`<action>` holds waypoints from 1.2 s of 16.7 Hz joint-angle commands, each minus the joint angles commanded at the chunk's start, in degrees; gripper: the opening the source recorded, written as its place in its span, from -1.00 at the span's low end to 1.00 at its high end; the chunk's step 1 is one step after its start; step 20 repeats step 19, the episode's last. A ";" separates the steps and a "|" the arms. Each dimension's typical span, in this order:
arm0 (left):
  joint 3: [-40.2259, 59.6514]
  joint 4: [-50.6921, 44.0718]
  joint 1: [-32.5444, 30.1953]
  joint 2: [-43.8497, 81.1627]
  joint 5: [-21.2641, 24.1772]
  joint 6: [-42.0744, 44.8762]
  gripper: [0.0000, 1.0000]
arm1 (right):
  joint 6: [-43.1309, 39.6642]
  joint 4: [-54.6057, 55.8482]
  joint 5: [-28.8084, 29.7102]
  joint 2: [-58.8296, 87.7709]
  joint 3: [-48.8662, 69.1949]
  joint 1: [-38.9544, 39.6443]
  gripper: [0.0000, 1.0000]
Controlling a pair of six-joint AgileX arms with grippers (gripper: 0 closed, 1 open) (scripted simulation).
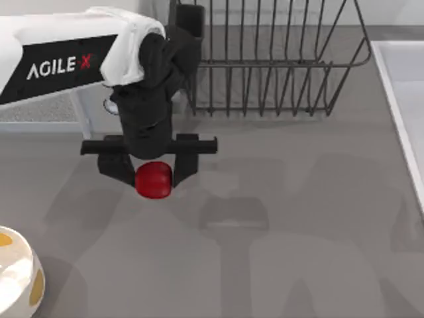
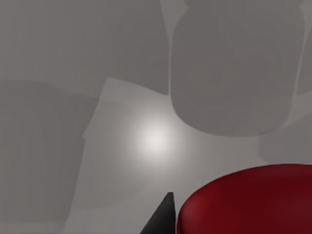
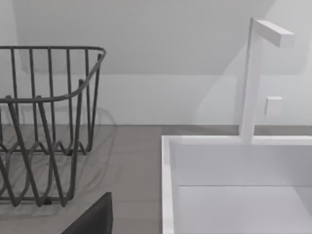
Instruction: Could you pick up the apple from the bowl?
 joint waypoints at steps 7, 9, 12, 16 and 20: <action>0.00 0.00 0.00 0.00 0.00 0.00 0.06 | 0.00 0.00 0.00 0.00 0.00 0.00 1.00; 0.00 0.00 0.00 0.00 0.00 0.00 0.36 | 0.00 0.00 0.00 0.00 0.00 0.00 1.00; 0.00 0.00 0.00 0.00 0.00 0.00 0.81 | 0.00 0.00 0.00 0.00 0.00 0.00 1.00; 0.00 0.00 0.00 0.00 0.00 0.00 1.00 | 0.00 0.00 0.00 0.00 0.00 0.00 1.00; 0.00 0.00 0.00 0.00 0.00 0.00 1.00 | 0.00 0.00 0.00 0.00 0.00 0.00 1.00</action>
